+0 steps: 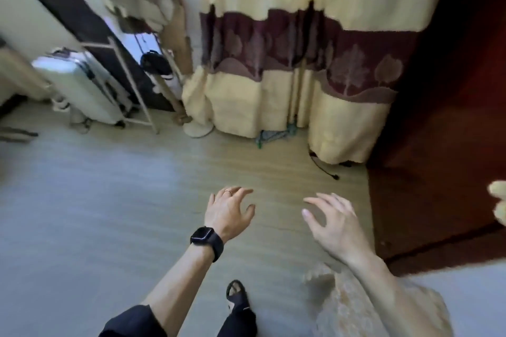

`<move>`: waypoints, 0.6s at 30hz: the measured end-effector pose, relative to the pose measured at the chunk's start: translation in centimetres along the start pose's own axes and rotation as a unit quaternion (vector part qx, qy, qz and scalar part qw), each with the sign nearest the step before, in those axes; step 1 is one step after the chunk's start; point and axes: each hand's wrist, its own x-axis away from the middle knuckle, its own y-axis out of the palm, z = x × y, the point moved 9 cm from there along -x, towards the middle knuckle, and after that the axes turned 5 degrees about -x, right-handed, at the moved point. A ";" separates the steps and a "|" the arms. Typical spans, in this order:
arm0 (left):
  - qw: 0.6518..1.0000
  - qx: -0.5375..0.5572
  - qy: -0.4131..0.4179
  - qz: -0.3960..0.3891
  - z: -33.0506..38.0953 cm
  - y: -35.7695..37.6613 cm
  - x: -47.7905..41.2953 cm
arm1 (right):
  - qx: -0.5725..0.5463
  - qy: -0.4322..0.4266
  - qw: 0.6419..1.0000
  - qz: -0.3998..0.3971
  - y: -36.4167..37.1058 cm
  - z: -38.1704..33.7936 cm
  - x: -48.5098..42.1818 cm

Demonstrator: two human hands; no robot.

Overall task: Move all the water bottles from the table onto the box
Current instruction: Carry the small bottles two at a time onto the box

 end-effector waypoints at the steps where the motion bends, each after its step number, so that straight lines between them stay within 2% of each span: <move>1: 0.999 0.006 -0.041 0.026 -4.0 -2.1 0.9 | 0.011 -0.044 0.999 -0.019 1.1 -3.8 -1.8; 3: 0.989 0.017 -0.120 0.080 -11.8 -6.4 3.4 | 0.036 -0.129 0.990 -0.045 3.7 -11.6 -4.7; 6: 0.957 0.033 -0.236 0.165 -23.2 -12.4 8.3 | 0.052 -0.245 0.966 -0.066 8.3 -23.9 -7.5; 9: 0.927 0.024 -0.311 0.209 -32.8 -17.4 12.5 | 0.057 -0.343 0.934 -0.083 13.2 -35.9 -8.8; 13: 0.889 0.015 -0.369 0.271 -43.1 -24.9 15.9 | 0.054 -0.422 0.900 -0.097 18.6 -50.2 -10.2; 18: 0.859 0.012 -0.390 0.332 -52.0 -33.6 17.1 | 0.057 -0.482 0.870 -0.089 22.4 -64.1 -12.3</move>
